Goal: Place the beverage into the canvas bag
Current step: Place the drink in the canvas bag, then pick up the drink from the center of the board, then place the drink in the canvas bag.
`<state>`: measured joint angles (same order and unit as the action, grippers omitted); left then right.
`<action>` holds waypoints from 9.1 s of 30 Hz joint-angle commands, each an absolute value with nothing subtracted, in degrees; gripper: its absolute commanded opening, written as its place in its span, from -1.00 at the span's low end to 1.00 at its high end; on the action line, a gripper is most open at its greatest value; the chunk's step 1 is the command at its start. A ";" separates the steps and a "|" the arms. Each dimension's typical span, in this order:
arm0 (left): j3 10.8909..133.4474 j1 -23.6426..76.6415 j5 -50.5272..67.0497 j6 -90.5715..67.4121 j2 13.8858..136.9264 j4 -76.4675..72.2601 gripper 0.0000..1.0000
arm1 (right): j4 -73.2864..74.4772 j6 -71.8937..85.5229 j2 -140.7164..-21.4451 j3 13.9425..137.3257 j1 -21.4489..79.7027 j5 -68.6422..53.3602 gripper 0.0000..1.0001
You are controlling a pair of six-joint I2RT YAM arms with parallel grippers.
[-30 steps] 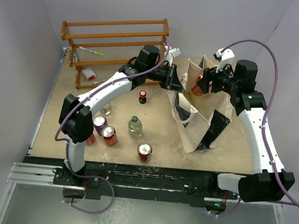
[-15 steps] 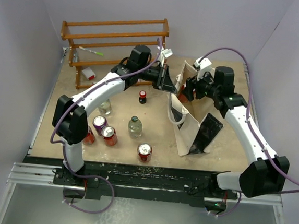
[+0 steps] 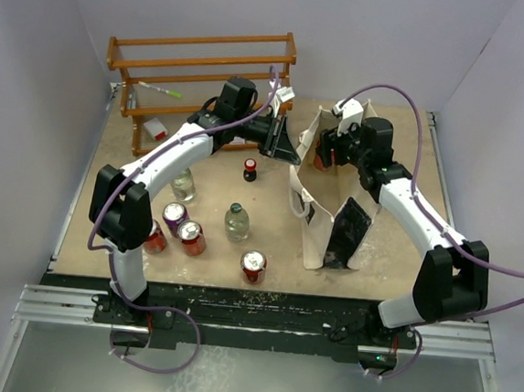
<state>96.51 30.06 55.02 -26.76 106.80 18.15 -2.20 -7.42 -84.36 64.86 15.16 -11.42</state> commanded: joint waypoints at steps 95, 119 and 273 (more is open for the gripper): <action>95.59 29.44 53.46 -30.14 105.82 15.89 -0.57 | -10.99 -19.71 -94.98 64.76 16.08 -8.96 0.21; 94.65 29.44 52.29 -33.16 105.29 13.30 -0.55 | -9.40 -19.25 -86.92 67.05 16.08 -10.18 0.56; 101.92 35.58 49.22 -27.76 108.16 13.62 0.44 | 28.40 -23.40 -68.50 82.63 8.53 -14.10 -0.19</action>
<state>99.55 35.29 49.01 -26.09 108.09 16.64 37.56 -20.36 -69.14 82.61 8.82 -14.35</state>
